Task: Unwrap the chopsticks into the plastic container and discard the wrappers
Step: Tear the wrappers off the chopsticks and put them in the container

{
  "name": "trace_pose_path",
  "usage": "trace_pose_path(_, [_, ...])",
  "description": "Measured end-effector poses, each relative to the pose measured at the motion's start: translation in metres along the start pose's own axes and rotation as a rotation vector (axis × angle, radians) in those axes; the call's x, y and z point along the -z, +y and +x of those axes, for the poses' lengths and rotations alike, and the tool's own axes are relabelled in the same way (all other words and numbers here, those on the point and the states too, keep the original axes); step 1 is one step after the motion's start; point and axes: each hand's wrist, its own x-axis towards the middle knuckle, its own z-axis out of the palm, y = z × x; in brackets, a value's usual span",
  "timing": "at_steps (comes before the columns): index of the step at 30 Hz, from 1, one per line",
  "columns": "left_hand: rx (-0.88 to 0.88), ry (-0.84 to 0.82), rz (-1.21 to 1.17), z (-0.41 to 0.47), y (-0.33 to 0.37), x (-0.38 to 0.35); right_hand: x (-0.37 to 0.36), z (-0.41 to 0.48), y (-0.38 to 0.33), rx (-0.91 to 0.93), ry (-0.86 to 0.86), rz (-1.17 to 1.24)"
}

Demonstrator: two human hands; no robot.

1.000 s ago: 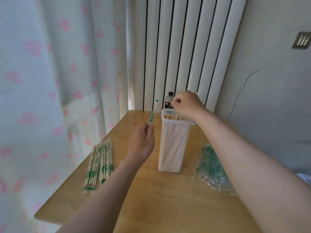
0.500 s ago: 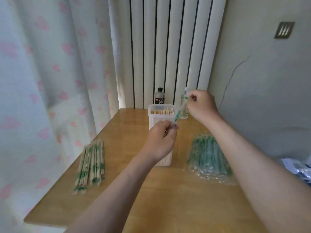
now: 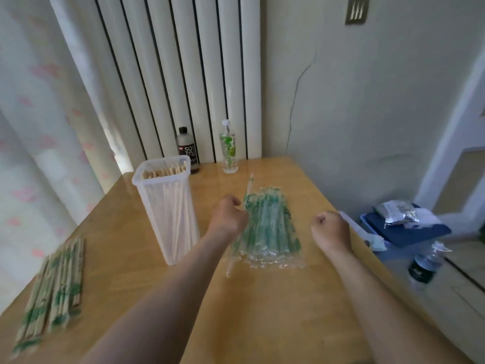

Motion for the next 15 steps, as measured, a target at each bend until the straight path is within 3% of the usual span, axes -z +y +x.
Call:
trace_pose_path(9, [0.046,0.005,0.172,0.050,-0.004,-0.041,-0.025,0.003,0.020,0.091,-0.022,-0.315])
trace_pose_path(15, [0.031,-0.006,0.161,0.056,-0.007,-0.055,-0.029,0.007,0.025,0.119,-0.013,-0.344])
